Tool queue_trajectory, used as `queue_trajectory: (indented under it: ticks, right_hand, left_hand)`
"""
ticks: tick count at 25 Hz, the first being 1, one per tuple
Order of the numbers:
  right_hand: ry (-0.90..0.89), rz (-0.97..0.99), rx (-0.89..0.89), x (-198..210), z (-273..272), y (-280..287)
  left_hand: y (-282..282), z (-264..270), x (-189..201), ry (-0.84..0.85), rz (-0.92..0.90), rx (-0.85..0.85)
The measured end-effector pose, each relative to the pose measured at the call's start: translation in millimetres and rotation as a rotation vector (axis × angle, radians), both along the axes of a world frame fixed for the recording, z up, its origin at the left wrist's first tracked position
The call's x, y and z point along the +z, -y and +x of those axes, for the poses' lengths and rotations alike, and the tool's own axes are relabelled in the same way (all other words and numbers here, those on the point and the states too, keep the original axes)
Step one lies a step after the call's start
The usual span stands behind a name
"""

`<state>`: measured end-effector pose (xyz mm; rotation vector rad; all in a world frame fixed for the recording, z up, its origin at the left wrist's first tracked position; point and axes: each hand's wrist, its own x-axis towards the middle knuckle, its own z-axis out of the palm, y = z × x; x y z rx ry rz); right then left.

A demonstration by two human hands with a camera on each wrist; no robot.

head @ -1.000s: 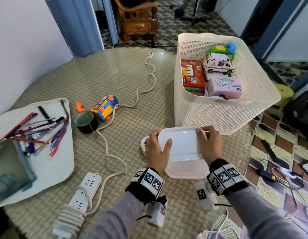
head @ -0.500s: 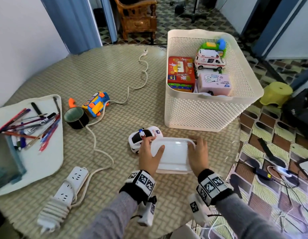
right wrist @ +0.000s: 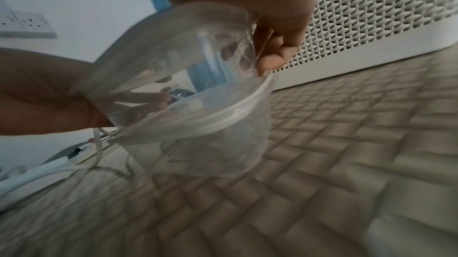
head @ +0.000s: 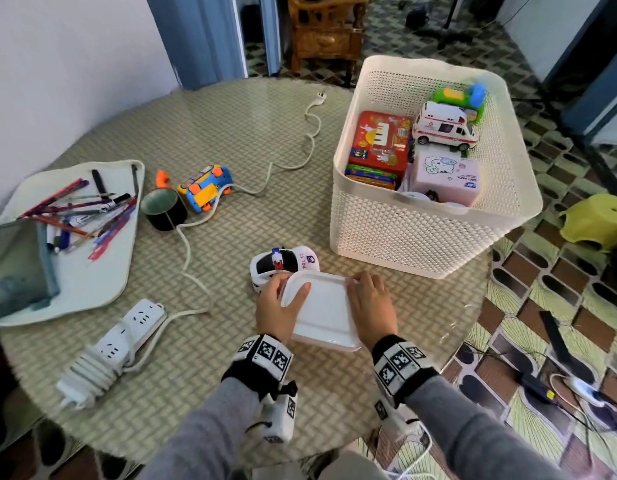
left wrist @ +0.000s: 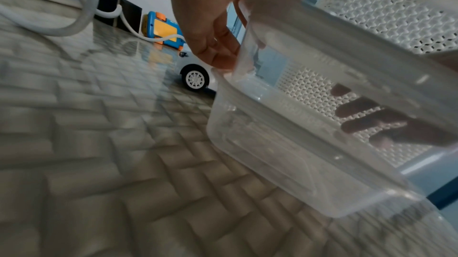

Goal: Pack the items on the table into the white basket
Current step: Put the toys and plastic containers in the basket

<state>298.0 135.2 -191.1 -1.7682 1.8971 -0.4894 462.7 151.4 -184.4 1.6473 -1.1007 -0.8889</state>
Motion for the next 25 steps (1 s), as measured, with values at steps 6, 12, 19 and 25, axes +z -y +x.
queue_trajectory:
  ticks: [6,12,19,25]
  right_hand:
    - [0.113,-0.051,-0.077,5.1,-2.6,-2.7]
    - [0.212,-0.039,-0.089,10.6,-3.3,3.2]
    - [0.421,-0.196,-0.422,32.5,0.0,-29.4]
    - [0.761,-0.076,-0.387,40.9,-7.9,-65.4]
  left_hand:
    - [-0.8,-1.8,-1.6,-0.028,0.033,0.037]
    - [0.2,0.7,10.3,-0.073,0.058,-0.005]
    - [-21.5,-16.6,39.8,-0.453,0.162,-0.187]
    - [-21.7,-16.3,28.3,-0.497,0.201,-0.464]
